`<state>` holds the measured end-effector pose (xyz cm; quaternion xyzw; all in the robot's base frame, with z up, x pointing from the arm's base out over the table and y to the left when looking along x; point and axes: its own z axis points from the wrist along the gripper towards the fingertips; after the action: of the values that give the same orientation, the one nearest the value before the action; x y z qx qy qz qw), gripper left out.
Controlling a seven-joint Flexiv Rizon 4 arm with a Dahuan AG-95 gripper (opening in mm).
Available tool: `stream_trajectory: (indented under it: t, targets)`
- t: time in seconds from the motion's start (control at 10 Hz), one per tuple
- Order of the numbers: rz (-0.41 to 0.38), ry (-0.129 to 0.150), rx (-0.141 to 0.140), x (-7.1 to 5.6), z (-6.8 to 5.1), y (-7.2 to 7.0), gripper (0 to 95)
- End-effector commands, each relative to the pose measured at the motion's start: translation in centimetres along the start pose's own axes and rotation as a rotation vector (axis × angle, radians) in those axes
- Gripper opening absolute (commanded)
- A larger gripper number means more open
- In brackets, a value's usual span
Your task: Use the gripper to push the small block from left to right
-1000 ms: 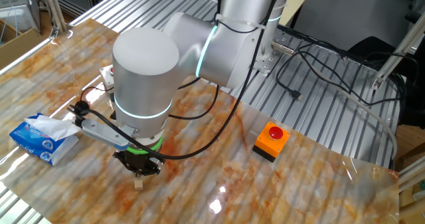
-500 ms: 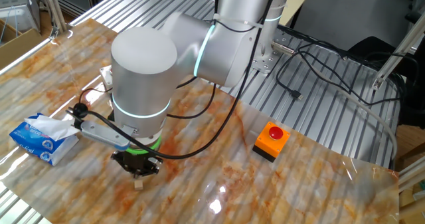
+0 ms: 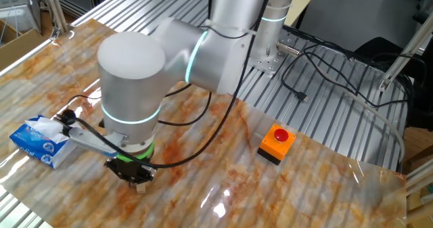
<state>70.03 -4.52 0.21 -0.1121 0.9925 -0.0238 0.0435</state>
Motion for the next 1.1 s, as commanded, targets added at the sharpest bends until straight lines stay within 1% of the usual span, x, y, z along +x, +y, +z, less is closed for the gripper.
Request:
stream_trajectory:
  t: [0.1, 0.2, 0.3, 0.4, 0.5, 0.6, 0.8, 0.9, 1.0, 1.1]
  targets:
    - [0.026, 0.013, 0.001, -0.3, 0.1, 0.3, 0.0]
    - [0.049, 0.016, -0.002, -0.3, 0.2, 0.6, 0.0]
    - [0.044, 0.02, 0.006, -0.3, 0.2, 0.7, 0.0]
    - [0.037, 0.033, 0.014, -0.2, 0.0, 0.7, 0.0]
    - [0.03, 0.046, 0.008, -0.2, -0.3, 0.7, 0.0]
    - [0.037, 0.046, 0.0, 0.0, -0.2, 1.0, 0.0]
    - [0.085, 0.041, 0.004, 1.0, 0.3, 2.7, 0.0]
    - [0.092, 0.04, 0.006, 1.2, 0.3, 3.1, 0.0]
    - [0.081, 0.04, 0.041, 1.4, -0.2, 3.3, 0.0]
    - [0.05, 0.047, 0.088, 1.2, -1.2, 3.6, 0.0]
